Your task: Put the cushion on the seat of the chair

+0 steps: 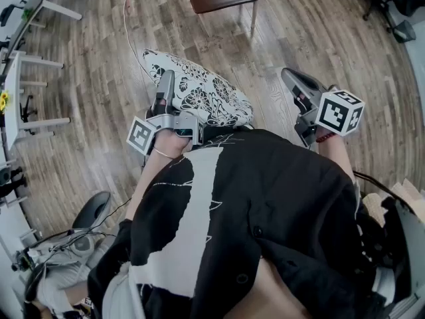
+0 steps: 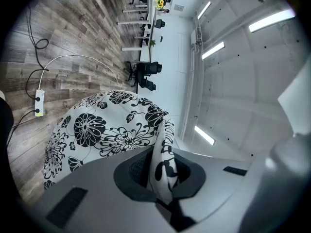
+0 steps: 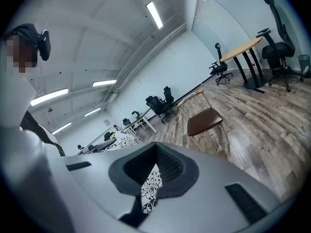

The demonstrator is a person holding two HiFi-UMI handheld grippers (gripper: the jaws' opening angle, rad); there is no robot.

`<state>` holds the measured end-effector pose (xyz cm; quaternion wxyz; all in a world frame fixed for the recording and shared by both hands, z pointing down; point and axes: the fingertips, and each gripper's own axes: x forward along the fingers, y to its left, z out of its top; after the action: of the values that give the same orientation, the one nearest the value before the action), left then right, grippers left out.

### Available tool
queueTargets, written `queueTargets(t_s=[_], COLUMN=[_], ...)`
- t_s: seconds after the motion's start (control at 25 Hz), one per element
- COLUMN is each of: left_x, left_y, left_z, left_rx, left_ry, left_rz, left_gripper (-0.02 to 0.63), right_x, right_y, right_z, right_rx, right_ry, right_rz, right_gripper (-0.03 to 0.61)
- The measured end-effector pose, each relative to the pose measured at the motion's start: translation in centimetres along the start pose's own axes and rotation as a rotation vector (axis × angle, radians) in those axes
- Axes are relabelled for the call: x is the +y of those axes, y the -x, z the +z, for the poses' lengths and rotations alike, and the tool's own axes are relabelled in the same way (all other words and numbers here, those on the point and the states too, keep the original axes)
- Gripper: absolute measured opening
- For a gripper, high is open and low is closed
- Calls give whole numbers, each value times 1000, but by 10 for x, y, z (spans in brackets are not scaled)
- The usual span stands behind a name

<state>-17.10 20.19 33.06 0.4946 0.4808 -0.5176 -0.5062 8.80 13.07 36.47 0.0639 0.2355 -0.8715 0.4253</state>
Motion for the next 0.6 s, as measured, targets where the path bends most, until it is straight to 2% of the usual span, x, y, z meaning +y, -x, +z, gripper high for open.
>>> queueTargets(t_s=[0.12, 0.24, 0.6], left_x=[0, 2, -2], left_y=[2, 1, -12], left_z=[-4, -6, -10], left_rx=[6, -1, 9], left_ry=[6, 2, -10], left_rz=[-2, -14, -17], left_gripper=[23, 23, 23], right_x=[-4, -5, -11], right_y=[3, 6, 11], right_z=[-13, -11, -1], right_rx=[22, 4, 1], right_ry=[-32, -21, -19], right_rz=[15, 23, -18], right_gripper=[14, 14, 14])
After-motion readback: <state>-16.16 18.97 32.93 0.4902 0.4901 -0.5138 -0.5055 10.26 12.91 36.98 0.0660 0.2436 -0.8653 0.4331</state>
